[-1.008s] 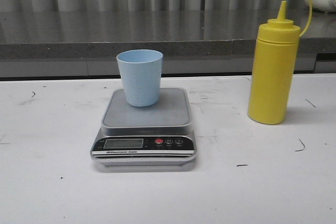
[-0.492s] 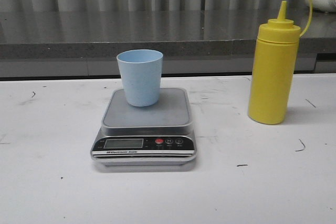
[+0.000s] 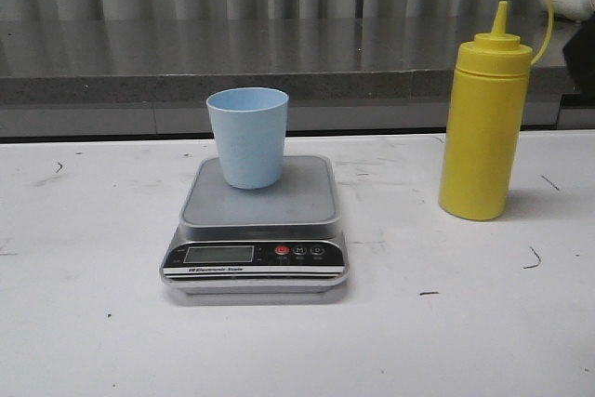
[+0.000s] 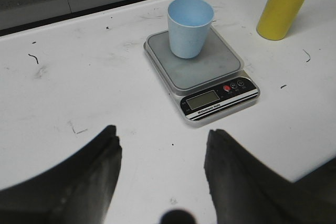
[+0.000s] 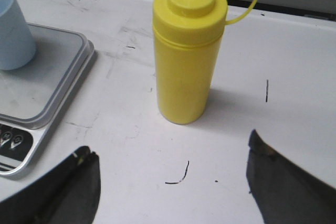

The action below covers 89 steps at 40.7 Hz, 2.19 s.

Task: Pour seasoning into cup on scale with both arms
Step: 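Move the right gripper to the yellow squeeze bottle and close on it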

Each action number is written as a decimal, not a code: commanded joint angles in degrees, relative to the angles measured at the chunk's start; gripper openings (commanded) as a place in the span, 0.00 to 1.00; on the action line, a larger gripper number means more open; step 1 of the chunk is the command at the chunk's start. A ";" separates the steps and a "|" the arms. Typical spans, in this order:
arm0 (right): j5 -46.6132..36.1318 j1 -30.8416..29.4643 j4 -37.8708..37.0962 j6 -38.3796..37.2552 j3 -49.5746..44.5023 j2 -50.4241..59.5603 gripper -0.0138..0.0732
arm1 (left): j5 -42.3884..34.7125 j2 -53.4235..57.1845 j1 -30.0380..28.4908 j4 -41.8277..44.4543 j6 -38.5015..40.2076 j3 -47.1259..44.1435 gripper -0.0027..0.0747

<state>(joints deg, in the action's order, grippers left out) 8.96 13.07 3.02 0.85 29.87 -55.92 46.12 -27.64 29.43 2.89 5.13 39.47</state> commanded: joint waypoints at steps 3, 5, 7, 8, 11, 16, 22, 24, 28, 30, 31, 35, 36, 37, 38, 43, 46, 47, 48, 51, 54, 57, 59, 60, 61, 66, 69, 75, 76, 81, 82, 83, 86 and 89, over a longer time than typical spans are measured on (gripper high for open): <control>-25.27 0.06 0.37 0.01 -6.38 -3.20 0.84 | -4.55 -0.28 0.39 0.10 0.55 1.53 0.51; -30.97 0.06 0.37 0.01 -8.12 -4.93 0.84 | -4.55 -0.28 0.39 0.10 0.55 1.53 0.51; -34.62 0.06 0.37 0.01 -9.34 -6.84 0.84 | -4.55 -0.28 0.39 0.10 0.55 1.53 0.51; -35.81 0.06 0.37 0.01 -9.86 -7.98 0.84 | -4.55 -0.28 0.39 0.10 0.55 1.53 0.51; -38.26 0.06 0.37 0.01 -10.59 -11.13 0.84 | -4.55 -0.28 0.39 0.10 0.55 1.53 0.51; -41.32 0.06 0.37 0.01 -10.81 -16.98 0.84 | -4.55 -0.28 0.39 0.10 0.55 1.53 0.51; -46.30 0.06 0.37 0.01 -10.81 -23.90 0.84 | -4.55 -0.28 0.39 0.10 0.55 1.53 0.51; -47.93 0.06 0.42 0.01 -10.81 -25.79 0.84 | -4.55 -0.28 0.39 0.10 0.55 1.53 0.51; -51.26 0.06 0.48 0.01 -10.81 -28.49 0.84 | -4.55 -0.28 0.39 0.10 0.55 1.53 0.51; -53.08 0.06 0.48 0.01 -10.81 -29.24 0.84 | -4.55 -0.28 0.39 0.10 0.55 1.53 0.51; -53.98 0.06 0.53 0.01 -10.81 -29.51 0.84 | -4.55 -0.28 0.39 0.10 0.55 1.53 0.51; -58.50 0.06 0.54 0.01 -10.81 -30.18 0.84 | -4.55 -0.28 0.39 0.10 0.55 1.53 0.51; -59.51 0.06 0.54 0.01 -10.81 -30.37 0.84 | -4.55 -0.28 0.39 0.10 0.55 1.53 0.51; -60.84 0.06 0.59 0.01 -10.81 -30.61 0.84 | -4.55 -0.28 0.39 0.10 0.55 1.53 0.51; -61.85 0.06 0.70 0.01 -10.81 -30.98 0.84 | -4.55 -0.28 0.39 0.10 0.55 1.53 0.51; -67.52 0.06 1.17 0.01 -10.81 -33.42 0.84 | -4.55 -0.28 0.39 0.10 0.55 1.53 0.51; -70.82 0.06 1.17 0.01 -10.81 -35.50 0.84 | -4.55 -0.28 0.39 0.10 0.55 1.53 0.51; -72.03 0.06 1.17 -0.04 -10.81 -36.05 0.84 | -4.55 -0.28 0.39 0.10 0.55 1.53 0.51; -72.67 0.01 1.17 -0.04 -10.81 -36.64 0.84 | -4.55 -0.28 0.39 0.10 0.55 1.53 0.51; -76.00 0.01 1.21 -0.04 -10.81 -38.80 0.84 | -4.55 -0.28 0.39 0.10 0.55 1.53 0.51; -78.64 0.01 1.21 -0.04 -10.43 -40.65 0.84 | -4.55 -0.28 0.39 0.10 0.55 1.53 0.51; -79.62 0.01 1.34 -0.04 -9.24 -42.46 0.84 | -4.55 -0.28 0.39 0.10 0.55 1.53 0.51; -79.63 0.01 1.34 -0.09 -8.27 -43.82 0.84 | -4.55 -0.28 0.39 0.10 0.55 1.53 0.51; -79.77 0.01 1.34 -0.09 -7.91 -44.30 0.84 | -4.55 -0.28 0.39 0.10 0.55 1.53 0.51; -79.89 0.01 1.34 -0.09 -7.46 -44.80 0.84 | -4.55 -0.28 0.39 0.10 0.55 1.53 0.51; -80.71 0.01 1.34 -0.85 -5.78 -46.43 0.84 | -4.55 -0.28 0.39 0.10 0.55 1.53 0.51; -81.00 0.01 1.34 -1.92 -4.48 -47.53 0.84 | -4.55 -0.28 0.39 0.10 0.55 1.53 0.51; -80.95 0.01 1.34 -3.41 -0.60 -50.41 0.84 | -4.55 -0.28 0.39 0.10 0.55 1.53 0.51; -80.95 0.01 1.34 -3.66 0.01 -50.84 0.84 | -4.55 -0.28 0.39 0.10 0.55 1.53 0.51; -80.92 -0.05 1.48 -4.89 3.59 -53.33 0.84 | -4.55 -0.28 0.39 0.10 0.55 1.53 0.51; -80.92 -0.05 1.48 -5.07 4.43 -53.88 0.84 | -4.55 -0.28 0.39 0.10 0.55 1.53 0.51; -80.87 -0.05 1.48 -5.07 5.24 -54.31 0.84 | -4.55 -0.28 0.39 0.10 0.55 1.53 0.51; -80.73 -0.05 1.48 -5.12 7.09 -55.72 0.84 | -4.55 -0.28 0.39 0.10 0.55 1.53 0.51; -80.42 -0.18 1.48 -5.12 8.12 -56.61 0.84 | -4.55 -0.28 0.39 0.10 0.55 1.53 0.51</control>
<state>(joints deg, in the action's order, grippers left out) -64.94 13.07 4.65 -4.09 35.79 -113.94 46.12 -27.64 29.43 2.93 5.16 39.47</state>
